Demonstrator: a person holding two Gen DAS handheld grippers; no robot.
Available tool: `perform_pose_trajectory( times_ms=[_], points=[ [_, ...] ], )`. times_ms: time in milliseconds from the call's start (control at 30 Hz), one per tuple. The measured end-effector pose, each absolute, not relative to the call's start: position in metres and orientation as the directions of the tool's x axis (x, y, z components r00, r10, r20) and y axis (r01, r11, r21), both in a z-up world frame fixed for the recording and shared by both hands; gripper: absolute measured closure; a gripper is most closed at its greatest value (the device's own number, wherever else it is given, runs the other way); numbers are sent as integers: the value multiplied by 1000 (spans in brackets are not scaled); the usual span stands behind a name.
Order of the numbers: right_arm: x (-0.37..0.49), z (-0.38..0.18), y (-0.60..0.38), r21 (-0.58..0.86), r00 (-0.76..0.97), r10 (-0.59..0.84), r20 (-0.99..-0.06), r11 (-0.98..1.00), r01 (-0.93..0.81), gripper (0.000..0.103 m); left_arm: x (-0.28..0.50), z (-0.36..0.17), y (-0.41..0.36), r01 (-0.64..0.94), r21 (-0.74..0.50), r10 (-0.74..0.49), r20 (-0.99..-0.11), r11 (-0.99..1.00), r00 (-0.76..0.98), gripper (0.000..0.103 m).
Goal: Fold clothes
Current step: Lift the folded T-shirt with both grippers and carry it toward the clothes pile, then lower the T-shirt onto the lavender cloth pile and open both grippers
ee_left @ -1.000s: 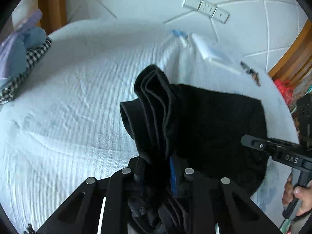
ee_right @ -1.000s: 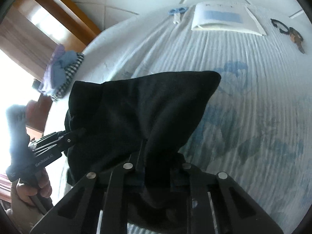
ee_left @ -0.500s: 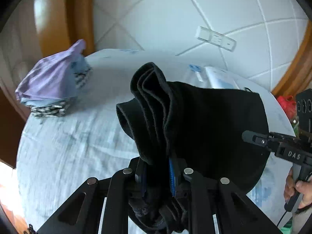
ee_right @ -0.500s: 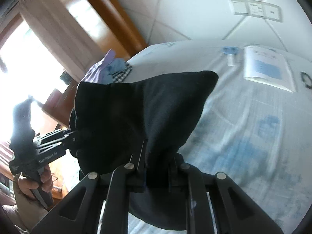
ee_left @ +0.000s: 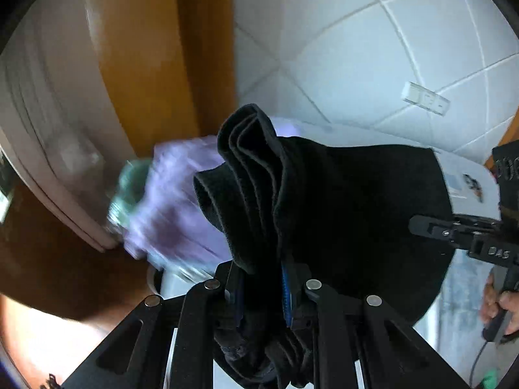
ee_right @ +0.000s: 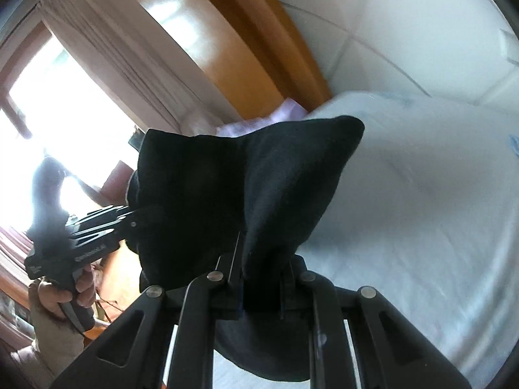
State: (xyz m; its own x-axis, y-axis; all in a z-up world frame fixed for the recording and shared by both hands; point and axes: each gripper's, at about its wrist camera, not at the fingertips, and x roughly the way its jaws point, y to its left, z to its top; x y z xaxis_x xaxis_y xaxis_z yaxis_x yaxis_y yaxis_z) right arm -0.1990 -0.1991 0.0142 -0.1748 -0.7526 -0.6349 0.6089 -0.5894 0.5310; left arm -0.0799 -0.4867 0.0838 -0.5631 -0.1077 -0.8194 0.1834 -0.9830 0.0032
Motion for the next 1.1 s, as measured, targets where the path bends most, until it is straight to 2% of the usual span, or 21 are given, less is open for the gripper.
perform_pose_trajectory(
  times_ms=[100,200,267,300,333,367,433,500,567,700,767,867,1100],
  points=[
    [-224,29,-249,533,-180,-761,-623,-581,615,89,-113,89,-537,183,15,-116,-825,-983,-553,84],
    [-249,33,-284,514,-205,-748,-631,-602,611,89,-150,72,-573,177,32,-124,-834,-984,-538,79],
    [-261,24,-297,495,-220,-721,-657,-633,595,87,-173,52,-590,178,76,-159,-841,-981,-516,66],
    [-263,18,-299,486,-222,-707,-671,-646,589,83,-184,40,-595,186,116,-196,-845,-976,-498,52],
    [-265,12,-302,476,-223,-694,-685,-658,584,72,-193,27,-600,193,148,-225,-851,-970,-475,35],
    [-267,6,-304,466,-225,-680,-698,-670,578,59,-199,15,-602,202,168,-244,-857,-965,-454,28],
    [-272,-7,-309,446,-227,-651,-724,-693,566,42,-206,-5,-604,218,186,-265,-864,-958,-428,21],
    [-276,-19,-315,424,-229,-622,-749,-716,555,34,-209,-18,-607,233,182,-268,-864,-955,-426,16],
    [-281,-31,-320,402,-231,-591,-773,-737,543,23,-208,-18,-609,241,175,-268,-858,-955,-438,16],
    [-289,-54,-329,356,-234,-531,-814,-776,521,18,-183,3,-595,251,174,-280,-825,-952,-491,16],
    [-275,-38,-315,351,-269,-544,-795,-774,527,0,-162,22,-584,261,141,-266,-798,-955,-541,16],
    [-254,-14,-294,342,-319,-561,-764,-771,537,0,-132,43,-567,272,48,-204,-784,-961,-585,16],
    [-200,-7,-263,289,-387,-531,-754,-797,531,0,-79,51,-507,298,7,-204,-743,-955,-637,16]
  ],
)
